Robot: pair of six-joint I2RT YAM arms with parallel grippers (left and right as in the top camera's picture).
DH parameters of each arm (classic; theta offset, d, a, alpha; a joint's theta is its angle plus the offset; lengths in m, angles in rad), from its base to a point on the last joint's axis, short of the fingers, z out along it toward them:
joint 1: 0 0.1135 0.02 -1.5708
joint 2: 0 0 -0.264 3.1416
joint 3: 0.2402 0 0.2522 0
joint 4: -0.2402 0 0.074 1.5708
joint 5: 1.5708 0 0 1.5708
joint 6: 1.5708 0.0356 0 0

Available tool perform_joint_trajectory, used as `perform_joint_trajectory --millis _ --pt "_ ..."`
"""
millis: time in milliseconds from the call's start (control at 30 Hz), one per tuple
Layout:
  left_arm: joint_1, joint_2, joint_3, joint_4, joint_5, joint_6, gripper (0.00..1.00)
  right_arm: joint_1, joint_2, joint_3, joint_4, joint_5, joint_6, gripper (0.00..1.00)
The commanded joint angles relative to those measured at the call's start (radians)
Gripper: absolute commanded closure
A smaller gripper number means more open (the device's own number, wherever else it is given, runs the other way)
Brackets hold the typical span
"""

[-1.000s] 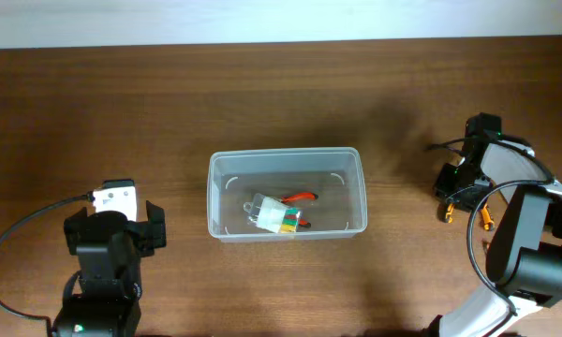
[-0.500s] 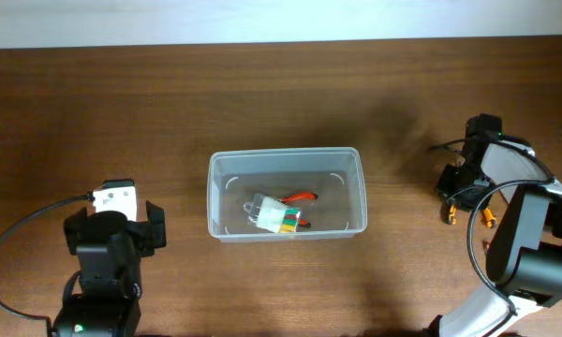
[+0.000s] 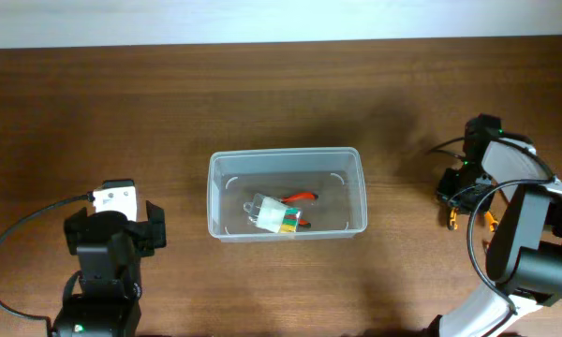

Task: Pack container
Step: 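Lift the orange pliers and carry them left into the container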

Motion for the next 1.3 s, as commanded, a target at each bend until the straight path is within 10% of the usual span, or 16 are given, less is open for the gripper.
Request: perform_joint_trajectory --millis 0,633,1267 --pt "-0.004 0.0 0.021 -0.001 -0.007 0.016 0.01 0.006 -0.002 0.088 -0.041 0.023 -0.02 0.96" --pt "-0.004 0.0 0.021 -0.001 -0.007 0.016 0.01 0.275 -0.007 0.692 -0.531 -0.083 -0.322 0.96" --pt "-0.004 0.0 0.021 -0.001 -0.007 0.016 0.01 0.85 -0.008 0.732 -0.595 -0.083 -0.522 0.95"
